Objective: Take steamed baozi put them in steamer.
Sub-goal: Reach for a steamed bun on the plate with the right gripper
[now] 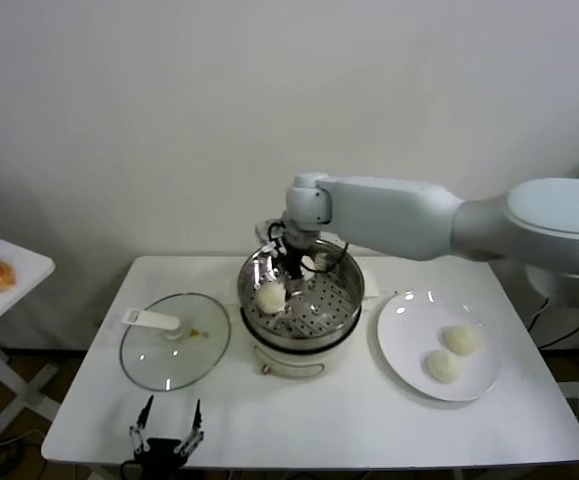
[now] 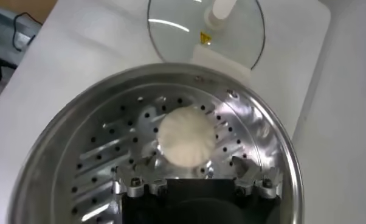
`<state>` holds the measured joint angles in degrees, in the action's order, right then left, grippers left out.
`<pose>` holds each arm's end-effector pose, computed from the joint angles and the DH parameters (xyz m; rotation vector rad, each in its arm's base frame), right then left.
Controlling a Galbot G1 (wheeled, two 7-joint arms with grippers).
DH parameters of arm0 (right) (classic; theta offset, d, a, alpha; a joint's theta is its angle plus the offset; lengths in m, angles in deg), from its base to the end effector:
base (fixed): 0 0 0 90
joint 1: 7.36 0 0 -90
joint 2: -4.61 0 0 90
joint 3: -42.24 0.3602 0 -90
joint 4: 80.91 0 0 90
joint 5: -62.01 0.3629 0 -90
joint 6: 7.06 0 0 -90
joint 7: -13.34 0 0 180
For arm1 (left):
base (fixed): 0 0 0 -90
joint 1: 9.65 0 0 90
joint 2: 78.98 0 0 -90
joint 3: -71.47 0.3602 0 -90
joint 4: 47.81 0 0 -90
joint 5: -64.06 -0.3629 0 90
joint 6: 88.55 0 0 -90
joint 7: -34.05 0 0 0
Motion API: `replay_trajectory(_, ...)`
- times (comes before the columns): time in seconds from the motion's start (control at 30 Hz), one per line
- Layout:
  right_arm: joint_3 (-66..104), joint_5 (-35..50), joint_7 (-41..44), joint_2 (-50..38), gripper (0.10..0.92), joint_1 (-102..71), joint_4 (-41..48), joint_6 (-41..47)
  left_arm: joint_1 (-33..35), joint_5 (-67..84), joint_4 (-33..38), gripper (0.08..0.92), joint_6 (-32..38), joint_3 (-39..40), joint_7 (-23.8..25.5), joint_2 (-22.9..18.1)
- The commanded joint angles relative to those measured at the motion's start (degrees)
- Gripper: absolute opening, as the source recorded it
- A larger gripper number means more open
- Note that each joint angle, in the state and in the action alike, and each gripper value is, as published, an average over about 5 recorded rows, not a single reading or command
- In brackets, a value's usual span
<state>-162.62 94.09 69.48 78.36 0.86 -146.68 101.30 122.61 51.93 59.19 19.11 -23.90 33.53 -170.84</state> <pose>0.5868 0.1458 -0.0558 1.5421 -1.2902 1.5504 0.0842 0.0242 -0.4211 0.0370 -2.9787 -0.3453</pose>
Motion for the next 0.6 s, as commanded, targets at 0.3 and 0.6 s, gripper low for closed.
replay_trajectory(0.3, -9.45, -1.1, 8.63, -25.66, 0.823, 12.57, -9.9, -8.52, 0.27, -0.46, 0.17, 0.823, -0.34, 0.32, 0.06, 0.15)
replay_trajectory(0.6, -10.04, -10.12, 8.83, -38.54, 0.823, 7.24, -14.04, -11.33, 0.64, -0.49, 0.67, 0.823, -0.57, 0.34, 0.08, 0.08)
